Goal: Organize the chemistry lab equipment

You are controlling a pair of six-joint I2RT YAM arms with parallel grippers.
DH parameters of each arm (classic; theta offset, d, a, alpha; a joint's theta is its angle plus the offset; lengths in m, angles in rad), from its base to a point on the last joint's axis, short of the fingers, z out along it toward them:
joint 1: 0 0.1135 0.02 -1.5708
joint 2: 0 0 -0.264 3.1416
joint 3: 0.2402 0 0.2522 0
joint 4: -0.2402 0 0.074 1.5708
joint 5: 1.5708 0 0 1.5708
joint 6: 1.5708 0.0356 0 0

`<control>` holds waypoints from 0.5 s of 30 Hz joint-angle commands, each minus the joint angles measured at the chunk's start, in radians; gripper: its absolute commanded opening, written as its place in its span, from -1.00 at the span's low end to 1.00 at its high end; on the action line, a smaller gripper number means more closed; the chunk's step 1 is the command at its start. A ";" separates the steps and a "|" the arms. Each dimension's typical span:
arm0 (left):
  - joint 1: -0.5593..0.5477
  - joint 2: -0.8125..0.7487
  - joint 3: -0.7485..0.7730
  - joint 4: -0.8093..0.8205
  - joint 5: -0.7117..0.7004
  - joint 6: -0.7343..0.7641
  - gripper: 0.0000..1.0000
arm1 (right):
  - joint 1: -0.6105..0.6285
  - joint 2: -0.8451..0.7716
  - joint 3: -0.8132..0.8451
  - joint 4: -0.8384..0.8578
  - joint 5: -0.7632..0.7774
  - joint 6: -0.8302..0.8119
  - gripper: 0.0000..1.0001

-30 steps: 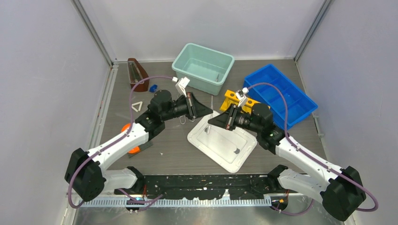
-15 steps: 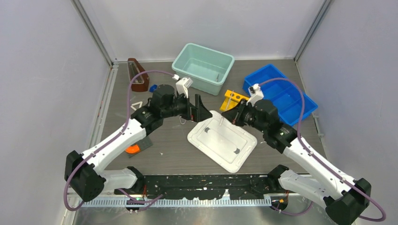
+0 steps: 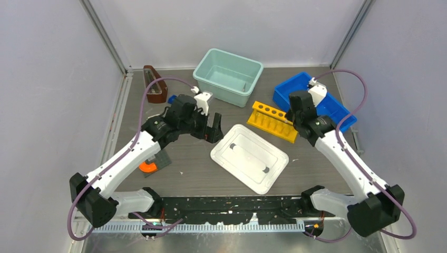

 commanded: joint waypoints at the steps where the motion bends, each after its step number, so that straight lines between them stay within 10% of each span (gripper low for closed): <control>1: -0.002 0.013 0.038 -0.092 -0.058 0.070 0.99 | -0.200 0.094 0.034 -0.063 0.113 0.085 -0.99; 15: -0.065 -0.012 0.049 -0.148 -0.257 0.129 0.99 | -0.538 0.356 0.187 -0.127 0.180 0.080 -0.99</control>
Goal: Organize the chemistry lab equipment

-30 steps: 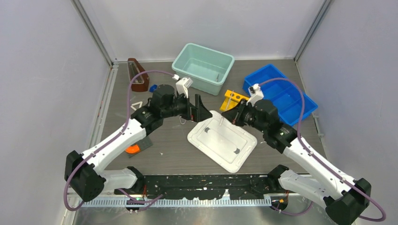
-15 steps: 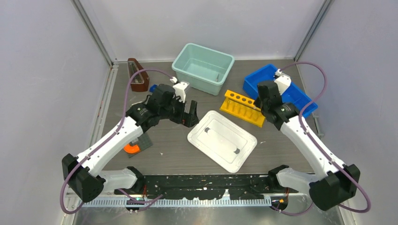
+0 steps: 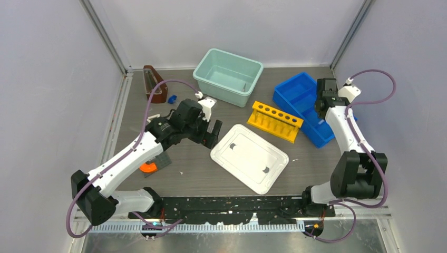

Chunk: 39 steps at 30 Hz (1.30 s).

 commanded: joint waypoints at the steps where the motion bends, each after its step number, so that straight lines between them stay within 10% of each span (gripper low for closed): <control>1: -0.020 -0.029 0.046 -0.022 -0.103 0.035 0.99 | -0.057 0.049 0.084 -0.003 0.062 0.009 -0.99; 26: -0.026 -0.036 0.034 -0.021 -0.148 0.050 0.99 | -0.173 0.268 0.064 0.002 -0.029 0.082 -0.86; 39: -0.026 -0.050 0.028 -0.023 -0.163 0.045 0.99 | -0.174 0.191 0.095 -0.075 0.002 0.067 -0.19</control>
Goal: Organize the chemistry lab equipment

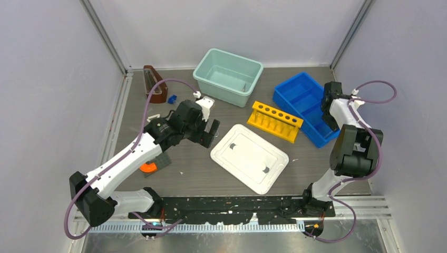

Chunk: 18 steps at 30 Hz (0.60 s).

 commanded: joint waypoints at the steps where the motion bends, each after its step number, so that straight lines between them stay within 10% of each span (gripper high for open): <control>1: -0.004 -0.037 0.022 0.007 -0.027 0.001 0.99 | -0.004 -0.089 0.034 -0.035 0.032 0.001 -0.16; 18: -0.002 -0.004 0.017 0.002 -0.256 -0.122 0.93 | 0.229 -0.519 -0.137 0.057 -0.389 -0.143 -0.17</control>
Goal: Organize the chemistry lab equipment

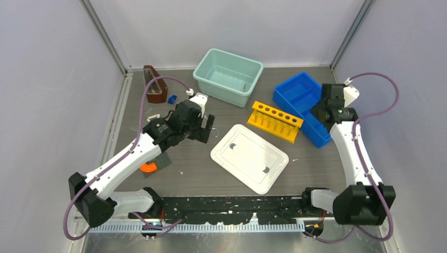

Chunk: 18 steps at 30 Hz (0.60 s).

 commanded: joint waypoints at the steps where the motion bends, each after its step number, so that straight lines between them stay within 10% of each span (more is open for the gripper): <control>1: 0.000 0.017 0.027 -0.007 -0.104 -0.063 0.91 | 0.145 -0.122 -0.102 0.081 -0.223 -0.021 -0.18; 10: 0.055 0.122 0.044 -0.049 -0.080 -0.221 0.73 | 0.386 -0.284 -0.321 0.168 -0.350 0.052 -0.27; 18: 0.152 0.177 -0.113 0.117 0.081 -0.328 0.09 | 0.427 -0.484 -0.351 0.081 -0.325 0.030 -0.32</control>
